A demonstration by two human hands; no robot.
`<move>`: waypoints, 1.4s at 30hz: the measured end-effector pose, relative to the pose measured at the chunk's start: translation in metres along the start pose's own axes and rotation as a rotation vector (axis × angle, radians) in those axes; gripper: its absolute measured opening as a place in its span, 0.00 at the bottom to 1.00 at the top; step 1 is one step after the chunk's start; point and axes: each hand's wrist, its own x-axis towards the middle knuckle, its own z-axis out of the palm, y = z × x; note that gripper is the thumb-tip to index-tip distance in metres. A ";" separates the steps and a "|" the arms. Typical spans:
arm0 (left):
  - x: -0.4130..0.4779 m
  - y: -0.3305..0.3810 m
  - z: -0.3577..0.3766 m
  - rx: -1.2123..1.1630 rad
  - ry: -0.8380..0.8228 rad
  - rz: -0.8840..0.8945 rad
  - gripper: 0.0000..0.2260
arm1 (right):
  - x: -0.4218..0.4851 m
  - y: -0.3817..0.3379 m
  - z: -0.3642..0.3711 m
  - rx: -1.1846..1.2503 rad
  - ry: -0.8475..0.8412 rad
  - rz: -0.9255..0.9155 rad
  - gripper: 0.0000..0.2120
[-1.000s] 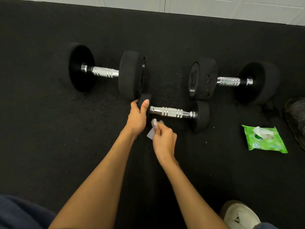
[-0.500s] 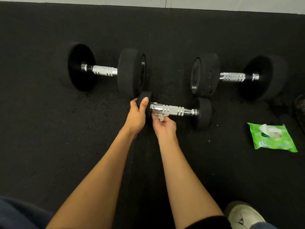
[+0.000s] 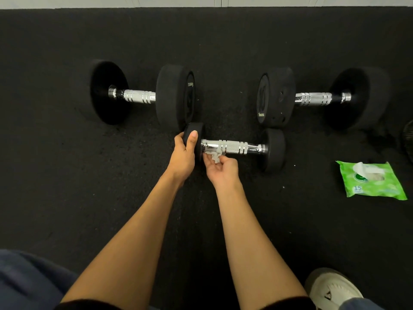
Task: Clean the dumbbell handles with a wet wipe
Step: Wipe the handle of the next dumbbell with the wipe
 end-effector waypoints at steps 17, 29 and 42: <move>-0.002 0.001 0.001 -0.008 0.013 -0.001 0.25 | -0.016 0.000 0.007 -0.187 0.100 -0.035 0.17; -0.001 0.000 0.001 -0.007 0.013 -0.010 0.27 | -0.046 0.003 -0.008 -1.140 0.074 -0.846 0.13; -0.005 0.003 0.003 -0.044 0.001 -0.003 0.26 | 0.000 -0.025 0.045 -2.290 -0.143 -0.950 0.14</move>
